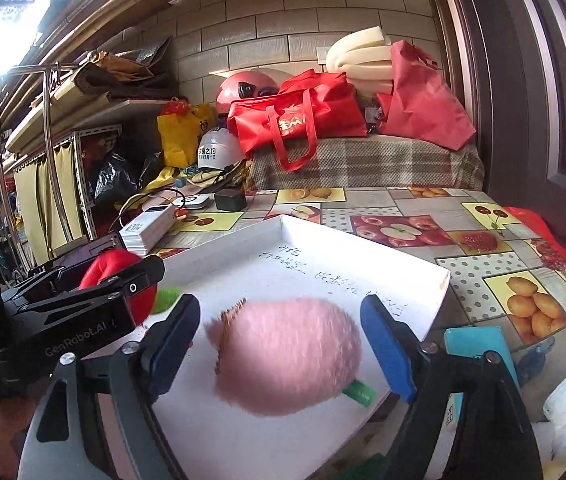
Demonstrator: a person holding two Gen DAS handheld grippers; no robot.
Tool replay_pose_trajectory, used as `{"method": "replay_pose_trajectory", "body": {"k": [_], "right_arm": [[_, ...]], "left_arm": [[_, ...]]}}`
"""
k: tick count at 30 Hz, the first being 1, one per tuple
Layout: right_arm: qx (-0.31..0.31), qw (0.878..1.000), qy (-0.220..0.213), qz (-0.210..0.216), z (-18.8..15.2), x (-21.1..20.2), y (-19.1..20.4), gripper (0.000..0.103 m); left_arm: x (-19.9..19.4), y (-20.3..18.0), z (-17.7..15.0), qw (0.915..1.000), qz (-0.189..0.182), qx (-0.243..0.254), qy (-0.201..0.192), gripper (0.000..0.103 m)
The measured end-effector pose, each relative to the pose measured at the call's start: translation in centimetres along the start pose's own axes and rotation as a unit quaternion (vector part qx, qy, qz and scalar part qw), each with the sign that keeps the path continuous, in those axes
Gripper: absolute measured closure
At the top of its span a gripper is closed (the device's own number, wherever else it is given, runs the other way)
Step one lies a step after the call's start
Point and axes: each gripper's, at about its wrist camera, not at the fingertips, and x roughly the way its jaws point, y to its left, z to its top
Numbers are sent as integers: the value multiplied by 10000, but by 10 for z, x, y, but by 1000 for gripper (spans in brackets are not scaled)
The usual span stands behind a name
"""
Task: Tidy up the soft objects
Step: 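Carry both items into the white box and open both tools, then lift both open tools out of the white box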
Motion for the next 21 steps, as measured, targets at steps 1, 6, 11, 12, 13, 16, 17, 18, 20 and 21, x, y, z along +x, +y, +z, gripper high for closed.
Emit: {"method": "replay_pose_trajectory", "body": {"k": [1,6,11,12,13,16,17,18,20,21], "right_arm": [[-7,10000,-45,-41,0,-2,0,14],[69,9997,-76,-223,2,-2,-3,0],[89,9997,-98,-222,3,-2,-5,0],[83,9997,-106,-224,3,-2,-5,0],[76,9997,-108,-225,3,-1,-5,0],[80,9997,-107,-226,3,-2,-5,0],[79,9996,-111,-230,3,-2,-5,0],[77,9996,-116,-236,3,-2,-4,0],[60,9995,-155,-250,2,-3,-3,0],[55,9995,-184,-255,2,-4,-4,0]], "left_arm": [[-1,0,0,10000,52,-12,-27,0],[-5,-3,-2,9997,211,52,-146,0],[-10,-7,-3,9988,373,143,-279,0],[-10,-7,-3,9987,381,140,-293,0],[-10,-7,-4,9987,397,137,-304,0],[-11,-6,-4,9984,433,134,-329,0],[-12,-7,-4,9983,446,135,-342,0],[-12,-7,-4,9982,463,135,-359,0],[-14,-7,-4,9979,496,132,-403,0],[-14,-7,-5,9977,510,128,-429,0]]}}
